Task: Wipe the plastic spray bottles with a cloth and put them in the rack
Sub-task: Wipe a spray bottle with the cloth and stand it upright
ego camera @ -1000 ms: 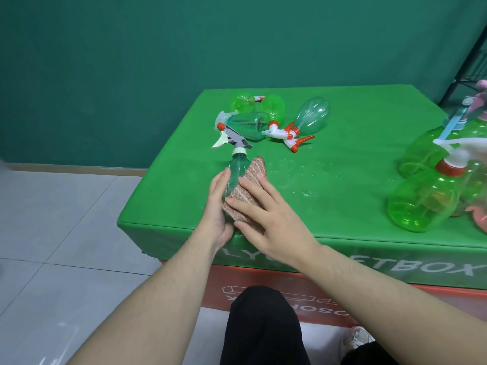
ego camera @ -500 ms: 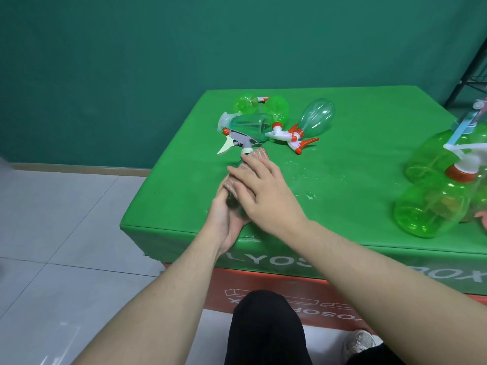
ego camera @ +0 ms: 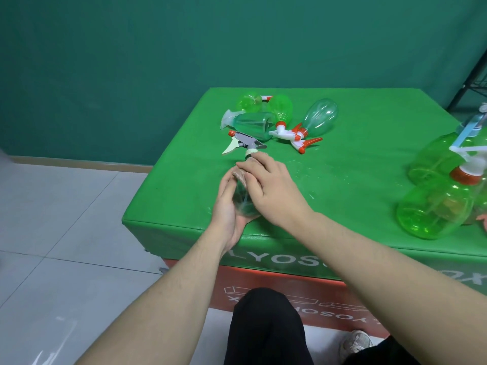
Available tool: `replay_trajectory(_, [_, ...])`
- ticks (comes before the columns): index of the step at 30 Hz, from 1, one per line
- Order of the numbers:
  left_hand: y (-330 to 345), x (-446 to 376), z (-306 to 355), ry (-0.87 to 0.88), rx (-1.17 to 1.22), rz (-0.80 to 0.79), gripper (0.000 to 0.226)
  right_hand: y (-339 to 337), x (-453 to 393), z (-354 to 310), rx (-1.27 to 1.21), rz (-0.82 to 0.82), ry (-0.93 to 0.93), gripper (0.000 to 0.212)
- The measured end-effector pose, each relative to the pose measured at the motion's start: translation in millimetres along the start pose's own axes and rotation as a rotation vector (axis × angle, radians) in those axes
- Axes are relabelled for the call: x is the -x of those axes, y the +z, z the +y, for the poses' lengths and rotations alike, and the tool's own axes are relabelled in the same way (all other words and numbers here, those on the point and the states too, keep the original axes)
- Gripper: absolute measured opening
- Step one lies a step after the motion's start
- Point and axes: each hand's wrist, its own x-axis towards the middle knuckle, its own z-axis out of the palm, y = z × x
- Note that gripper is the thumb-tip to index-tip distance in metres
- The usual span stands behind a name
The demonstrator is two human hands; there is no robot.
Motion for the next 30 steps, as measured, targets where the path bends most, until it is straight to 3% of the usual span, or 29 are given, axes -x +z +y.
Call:
replay_trajectory(5, [2,3,2,0.006,-0.005,0.018,0.030,-3,24,9,0.113,0.095,-0.354,0.035])
replay_trajectory(10, [8,4,2,0.034,-0.108,0.042,0.043,0,44,26,0.125,0.041,-0.368,0.040])
replay_trajectory(16, [4,2,1,0.042,-0.049,0.044,0.055,3,54,33,0.159,0.032,-0.459,0.041])
replay_trajectory(20, [4,1,2,0.009,-0.045,-0.003,0.058,-2,46,28,0.065,0.052,-0.378,0.047])
replay_trajectory(25, [-3,-5,1,-0.026,-0.012,-0.027,0.049,-7,20,15,0.019,-0.058,-0.181,0.053])
replay_trajectory(30, [-8,-8,-2,-0.067,-0.097,-0.012,0.058,-10,-13,6,-0.113,-0.105,0.089,0.052])
